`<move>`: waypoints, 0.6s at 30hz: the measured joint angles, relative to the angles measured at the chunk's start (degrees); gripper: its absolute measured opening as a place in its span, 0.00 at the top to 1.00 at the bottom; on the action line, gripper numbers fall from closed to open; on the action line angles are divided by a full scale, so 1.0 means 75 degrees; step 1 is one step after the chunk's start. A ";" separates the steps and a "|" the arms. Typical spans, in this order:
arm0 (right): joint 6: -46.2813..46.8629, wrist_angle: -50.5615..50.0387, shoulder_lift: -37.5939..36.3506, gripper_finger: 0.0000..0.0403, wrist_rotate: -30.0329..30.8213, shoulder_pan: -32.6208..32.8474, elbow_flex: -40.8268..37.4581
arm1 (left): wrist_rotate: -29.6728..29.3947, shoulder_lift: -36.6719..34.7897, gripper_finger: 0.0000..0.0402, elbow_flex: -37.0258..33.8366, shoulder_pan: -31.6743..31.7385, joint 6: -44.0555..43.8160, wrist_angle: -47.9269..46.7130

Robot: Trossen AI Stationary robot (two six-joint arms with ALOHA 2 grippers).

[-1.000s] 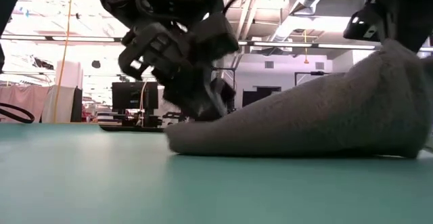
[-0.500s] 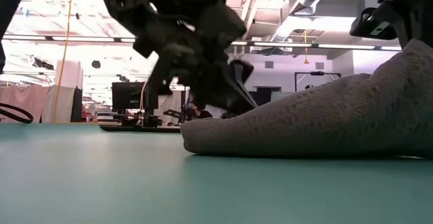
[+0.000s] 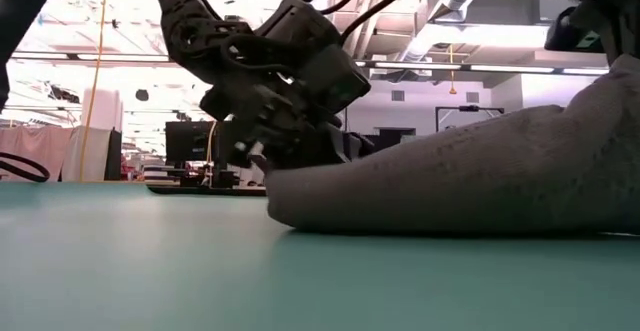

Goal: Roll towel into tight, uniform cylinder
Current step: Roll the gray towel

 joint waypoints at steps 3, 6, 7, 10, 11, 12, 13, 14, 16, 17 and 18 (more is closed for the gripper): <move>0.0398 -0.0145 0.0000 0.95 0.0272 -0.0045 0.0000 | 0.0393 0.0000 1.00 -0.0011 -0.0150 -0.0509 -0.0157; 0.0428 -0.0052 0.0000 0.95 0.0359 -0.0276 0.0000 | 0.0393 -0.0024 1.00 -0.0169 -0.0407 -0.0688 -0.0111; 0.0427 -0.0013 0.0000 0.95 0.0250 -0.0381 0.0000 | 0.0382 -0.0026 1.00 -0.0253 -0.0495 -0.0786 0.0003; 0.0467 -0.0213 0.0000 0.95 -0.0053 -0.0756 0.0006 | 0.0337 -0.0026 1.00 -0.0498 -0.0682 -0.1289 0.0416; 0.0482 -0.0281 0.0000 0.95 -0.0106 -0.0881 0.0006 | 0.0293 -0.0026 1.00 -0.0569 -0.0736 -0.1408 0.0543; 0.0509 -0.0339 0.0000 0.95 -0.0180 -0.1030 0.0006 | 0.0268 -0.0026 1.00 -0.0612 -0.0796 -0.1512 0.0617; 0.0555 -0.0409 0.0000 0.95 -0.0266 -0.1165 0.0006 | 0.0226 -0.0026 1.00 -0.0640 -0.0862 -0.1559 0.0657; 0.0565 -0.0457 0.0003 0.95 -0.0386 -0.1279 0.0006 | 0.0175 -0.0026 1.00 -0.0671 -0.0928 -0.1623 0.0704; 0.0397 -0.0568 0.0006 0.95 -0.0568 -0.1465 0.0006 | 0.0051 -0.0023 1.00 -0.0699 -0.1000 -0.1734 0.0778; 0.0288 -0.0564 0.0046 0.95 -0.0602 -0.1537 0.0007 | 0.0019 -0.0021 1.00 -0.0702 -0.1010 -0.1811 0.0813; 0.0168 -0.0568 0.0086 0.95 -0.0633 -0.1595 0.0009 | -0.0004 -0.0017 1.00 -0.0711 -0.1025 -0.1877 0.0859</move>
